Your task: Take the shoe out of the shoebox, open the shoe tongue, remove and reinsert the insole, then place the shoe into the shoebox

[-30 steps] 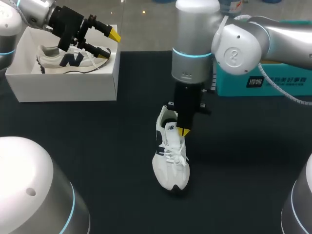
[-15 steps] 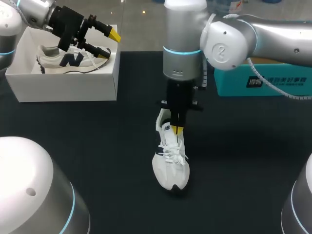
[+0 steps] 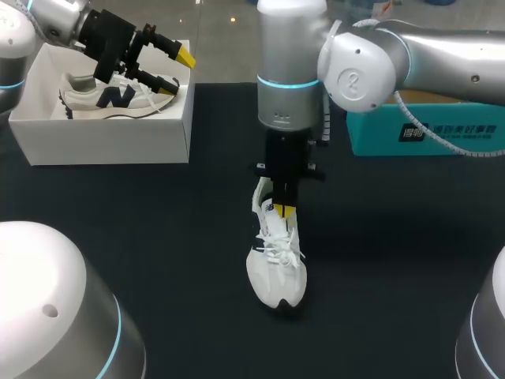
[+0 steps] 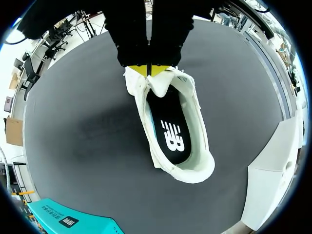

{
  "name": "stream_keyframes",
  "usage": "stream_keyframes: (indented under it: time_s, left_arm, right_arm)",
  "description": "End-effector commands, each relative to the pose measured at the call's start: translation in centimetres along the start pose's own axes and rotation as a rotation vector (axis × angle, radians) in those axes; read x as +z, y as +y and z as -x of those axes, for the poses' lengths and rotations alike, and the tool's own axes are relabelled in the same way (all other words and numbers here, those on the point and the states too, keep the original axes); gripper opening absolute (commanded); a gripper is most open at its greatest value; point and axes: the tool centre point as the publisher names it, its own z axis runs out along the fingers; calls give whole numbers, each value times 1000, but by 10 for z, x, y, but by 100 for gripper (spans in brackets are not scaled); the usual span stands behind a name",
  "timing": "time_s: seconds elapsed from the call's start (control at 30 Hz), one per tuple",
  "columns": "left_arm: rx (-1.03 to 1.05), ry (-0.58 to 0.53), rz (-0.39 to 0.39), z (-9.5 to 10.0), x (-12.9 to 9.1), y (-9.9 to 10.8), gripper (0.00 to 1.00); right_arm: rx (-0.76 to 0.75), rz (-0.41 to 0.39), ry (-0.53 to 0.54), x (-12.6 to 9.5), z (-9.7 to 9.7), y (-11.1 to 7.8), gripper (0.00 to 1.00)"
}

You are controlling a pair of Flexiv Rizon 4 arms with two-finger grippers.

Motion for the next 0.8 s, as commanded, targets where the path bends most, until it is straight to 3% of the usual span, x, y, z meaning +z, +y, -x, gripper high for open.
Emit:
stream_keyframes:
  time_s: [0.03, 0.23, 0.6, 0.8]
  left_arm:
    - [1, 2, -3, 0, -1, 1, 100]
    - [1, 2, -3, 0, -1, 1, 100]
    - [1, 2, -3, 0, -1, 1, 100]
    - [1, 2, -3, 0, -1, 1, 100]
  right_arm:
    - [-1, 32, 1, -5, 1, -10, 0]
    - [-28, 33, 2, 0, -5, -11, 0]
    - [-45, -18, 29, 18, -4, 15, 0]
    - [-50, 9, 18, 9, -5, 6, 0]
